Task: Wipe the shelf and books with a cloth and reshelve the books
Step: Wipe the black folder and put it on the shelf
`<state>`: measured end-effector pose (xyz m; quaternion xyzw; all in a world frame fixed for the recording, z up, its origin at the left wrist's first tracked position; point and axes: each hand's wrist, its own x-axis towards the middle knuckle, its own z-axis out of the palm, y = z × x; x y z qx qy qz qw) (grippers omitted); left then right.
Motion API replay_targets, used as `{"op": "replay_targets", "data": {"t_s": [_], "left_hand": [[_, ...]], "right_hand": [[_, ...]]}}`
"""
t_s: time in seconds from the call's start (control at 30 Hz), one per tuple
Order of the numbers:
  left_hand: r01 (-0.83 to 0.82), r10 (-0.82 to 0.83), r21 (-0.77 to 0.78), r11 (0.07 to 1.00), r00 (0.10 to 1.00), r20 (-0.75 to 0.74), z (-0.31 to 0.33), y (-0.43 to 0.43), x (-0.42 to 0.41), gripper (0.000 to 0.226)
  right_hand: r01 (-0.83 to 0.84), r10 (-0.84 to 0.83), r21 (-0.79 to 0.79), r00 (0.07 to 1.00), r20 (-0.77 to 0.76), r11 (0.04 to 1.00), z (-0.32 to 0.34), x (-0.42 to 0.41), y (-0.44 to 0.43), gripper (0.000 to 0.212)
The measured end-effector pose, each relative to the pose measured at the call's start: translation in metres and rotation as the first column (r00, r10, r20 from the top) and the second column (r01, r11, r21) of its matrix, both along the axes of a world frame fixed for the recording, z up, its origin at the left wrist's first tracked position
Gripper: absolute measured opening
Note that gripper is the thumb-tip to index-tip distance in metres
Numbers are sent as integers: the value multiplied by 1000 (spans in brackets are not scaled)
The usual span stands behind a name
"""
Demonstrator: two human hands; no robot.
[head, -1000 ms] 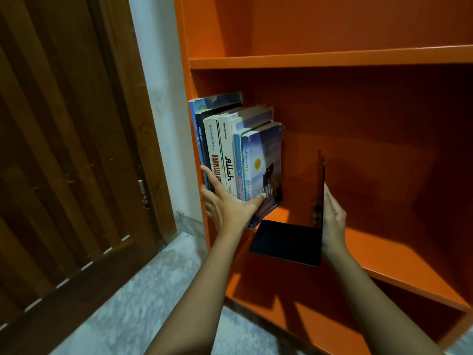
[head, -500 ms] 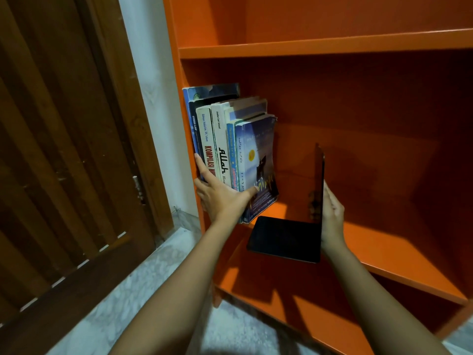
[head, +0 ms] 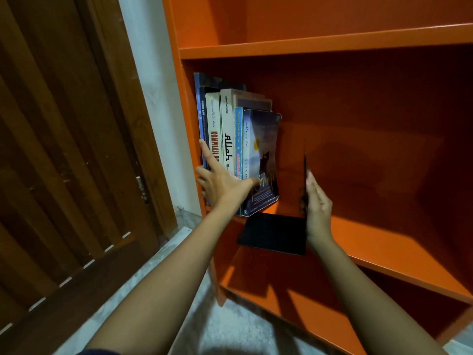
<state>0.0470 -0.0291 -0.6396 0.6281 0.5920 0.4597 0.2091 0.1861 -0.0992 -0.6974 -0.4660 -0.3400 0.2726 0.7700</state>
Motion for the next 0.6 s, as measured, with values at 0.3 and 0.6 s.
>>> {"op": "replay_targets", "data": {"t_s": [0.3, 0.6], "left_hand": [[-1, 1, 37, 999, 1000, -8, -8, -1, -4, 149], [71, -71, 90, 993, 997, -3, -16, -4, -14, 147]], "right_hand": [[128, -128, -8, 986, -107, 992, 9, -17, 41, 43], [104, -108, -62, 992, -61, 993, 13, -24, 68, 40]]}}
